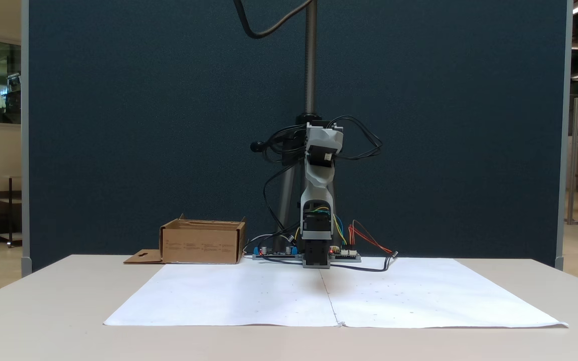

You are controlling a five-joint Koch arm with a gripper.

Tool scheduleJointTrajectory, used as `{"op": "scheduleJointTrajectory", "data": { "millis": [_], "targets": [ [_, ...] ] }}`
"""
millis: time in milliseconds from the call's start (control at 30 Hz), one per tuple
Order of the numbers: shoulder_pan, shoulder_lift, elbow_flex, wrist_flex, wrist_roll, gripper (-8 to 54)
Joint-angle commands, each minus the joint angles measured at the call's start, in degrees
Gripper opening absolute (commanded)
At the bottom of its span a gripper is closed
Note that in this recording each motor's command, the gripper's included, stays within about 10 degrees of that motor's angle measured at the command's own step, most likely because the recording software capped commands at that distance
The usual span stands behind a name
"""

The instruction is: Grasp a green dice and put it in the bin.

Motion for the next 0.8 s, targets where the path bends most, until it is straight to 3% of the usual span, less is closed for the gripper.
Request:
{"op": "scheduleJointTrajectory", "data": {
  "millis": [0,767],
  "targets": [
    [1.49,4.75,1.67,-9.47,0.53,43.9],
    [0.88,19.16,39.2,-49.2,0.62,41.4]
  ]
}}
